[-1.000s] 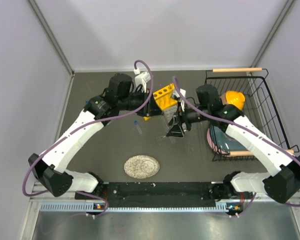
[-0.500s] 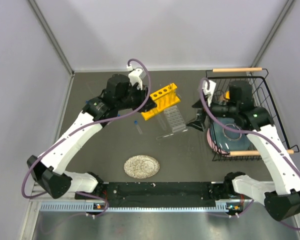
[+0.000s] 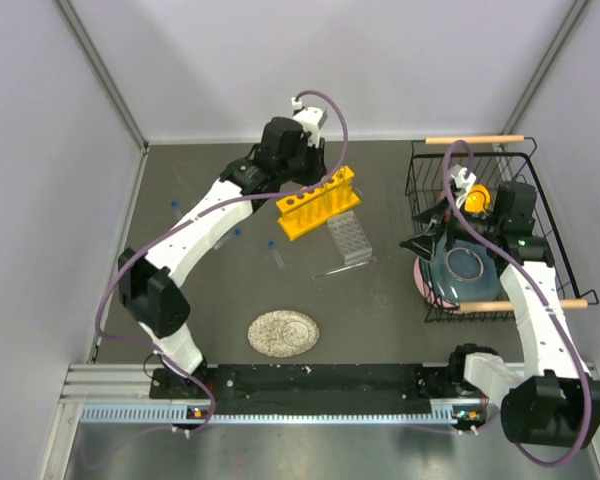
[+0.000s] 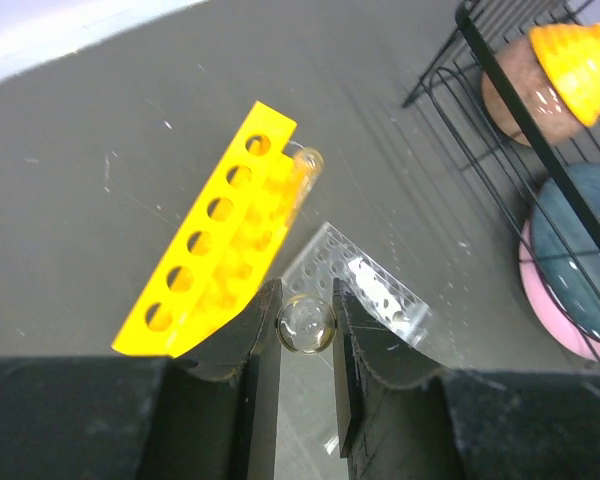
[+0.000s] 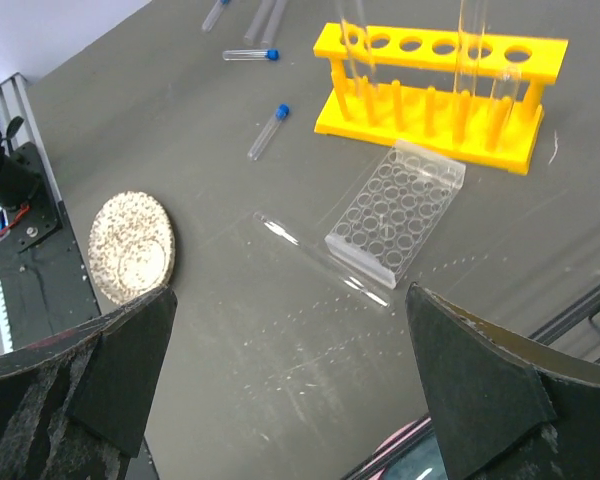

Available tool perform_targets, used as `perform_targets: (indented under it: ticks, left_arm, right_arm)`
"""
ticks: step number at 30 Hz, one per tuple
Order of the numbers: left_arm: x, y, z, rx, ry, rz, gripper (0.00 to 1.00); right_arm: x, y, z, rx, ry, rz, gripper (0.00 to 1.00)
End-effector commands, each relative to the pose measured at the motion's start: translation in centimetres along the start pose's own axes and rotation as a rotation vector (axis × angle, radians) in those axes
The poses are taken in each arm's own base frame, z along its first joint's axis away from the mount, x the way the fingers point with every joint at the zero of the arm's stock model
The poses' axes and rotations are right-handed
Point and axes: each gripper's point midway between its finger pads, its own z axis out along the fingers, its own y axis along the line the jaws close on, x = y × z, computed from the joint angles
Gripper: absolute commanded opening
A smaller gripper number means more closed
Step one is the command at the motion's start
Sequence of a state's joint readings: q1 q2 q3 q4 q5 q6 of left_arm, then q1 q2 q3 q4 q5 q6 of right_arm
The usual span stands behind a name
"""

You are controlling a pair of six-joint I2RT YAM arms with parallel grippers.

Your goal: Organize the chemistry lab equipment

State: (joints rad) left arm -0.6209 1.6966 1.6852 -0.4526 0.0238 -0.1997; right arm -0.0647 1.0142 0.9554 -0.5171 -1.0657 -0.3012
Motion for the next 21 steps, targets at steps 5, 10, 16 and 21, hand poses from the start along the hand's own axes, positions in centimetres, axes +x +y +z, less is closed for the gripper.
perform_targets:
  ticks: [5, 10, 16, 21]
  left_arm:
    - [-4.9, 1.1, 2.6, -0.063, -0.132, 0.079, 0.04]
    - [-4.8, 1.3, 4.1, -0.070, -0.125, 0.079, 0.04]
    - [-4.4, 1.7, 5.5, -0.085, -0.121, 0.091, 0.05]
    - [-3.9, 1.9, 6.4, -0.093, -0.105, 0.096, 0.05]
  right_arm:
    - [-0.7, 0.0, -1.2, -0.046, -0.113, -0.032, 0.99]
    - [-0.8, -0.1, -1.3, -0.041, -0.115, -0.032, 0.99]
    - [-0.8, 0.0, -1.3, -0.046, -0.115, -0.031, 0.99]
    - [-0.8, 0.0, -1.3, -0.045, -0.114, -0.031, 0.99]
